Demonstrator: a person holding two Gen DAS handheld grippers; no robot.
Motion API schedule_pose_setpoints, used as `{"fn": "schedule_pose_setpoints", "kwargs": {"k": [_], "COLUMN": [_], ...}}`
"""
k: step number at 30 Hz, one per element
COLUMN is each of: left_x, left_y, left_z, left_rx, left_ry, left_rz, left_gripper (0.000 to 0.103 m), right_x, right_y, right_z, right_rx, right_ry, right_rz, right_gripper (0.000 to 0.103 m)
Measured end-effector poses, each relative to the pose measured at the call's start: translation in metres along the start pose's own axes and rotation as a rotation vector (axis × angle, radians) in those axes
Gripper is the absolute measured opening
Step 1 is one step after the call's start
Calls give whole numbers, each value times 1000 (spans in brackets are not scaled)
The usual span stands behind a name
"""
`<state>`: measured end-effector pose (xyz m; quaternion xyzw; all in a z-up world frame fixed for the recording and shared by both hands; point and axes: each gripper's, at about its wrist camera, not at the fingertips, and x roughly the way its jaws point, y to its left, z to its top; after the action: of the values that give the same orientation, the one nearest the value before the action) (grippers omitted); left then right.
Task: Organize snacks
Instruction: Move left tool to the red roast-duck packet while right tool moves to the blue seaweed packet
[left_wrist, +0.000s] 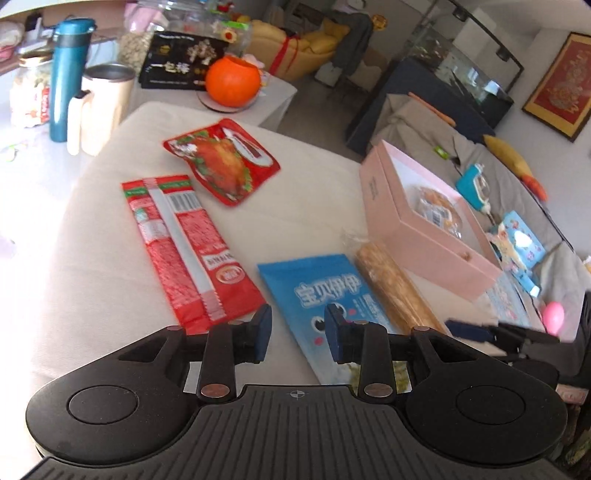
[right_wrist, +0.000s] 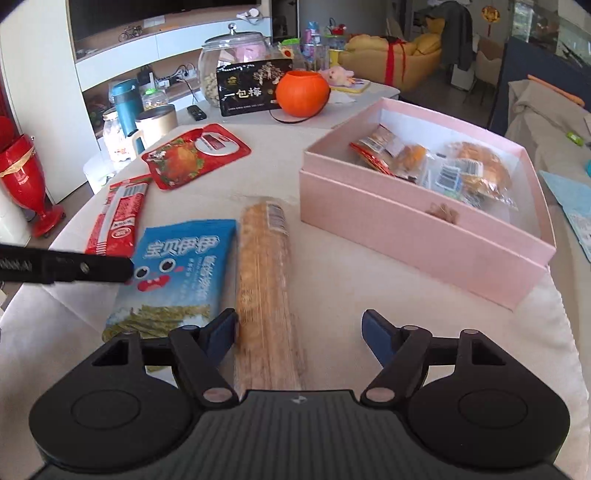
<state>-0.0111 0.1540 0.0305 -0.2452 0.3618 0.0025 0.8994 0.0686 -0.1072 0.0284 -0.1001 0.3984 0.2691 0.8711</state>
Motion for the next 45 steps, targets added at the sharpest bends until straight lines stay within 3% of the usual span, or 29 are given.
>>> {"fn": "schedule_pose_setpoints", "kwargs": {"k": [5,8,12,17,25,32,35,37,39,41,45], "left_x": [-9,8,40,65,69,61,39,35,49,75,121], "left_y": [35,47,35,7,3,-22,-34,-37,-31,-14,28], "left_z": [29,48,61,65,62,46,60,81,110,139,170], "left_rx": [-132,-144,-50,122,196,349,375,378,378,331,160], "left_ry": [-144,-105,-39,-15,-3,126,-4,-93,-129,-77,72], "left_rz": [209,255,307,313,269,68,23,51,137,190,184], "left_gripper": [35,35,37,49,52,50,51,51,51,49,50], "right_x": [-4,-6,-6,-6,-5,-4,-4,-4,-4,-4,-4], "right_y": [-10,-8,-9,-8,-7,-5,-5,-5,-5,-5,-4], "right_z": [-23,-31,-31,-32,-33,-32,-32,-32,-32,-32,-32], "right_rx": [23,30,37,33,26,24,24,24,24,24,25], "right_ry": [-61,-100,-106,-109,-107,-104,-105,-104,-104,-105,-105], "right_rz": [-38,-54,-54,-53,-43,-43,-42,-43,-42,-41,-39], "right_gripper": [80,81,84,86,90,91,91,92,92,92,93]}}
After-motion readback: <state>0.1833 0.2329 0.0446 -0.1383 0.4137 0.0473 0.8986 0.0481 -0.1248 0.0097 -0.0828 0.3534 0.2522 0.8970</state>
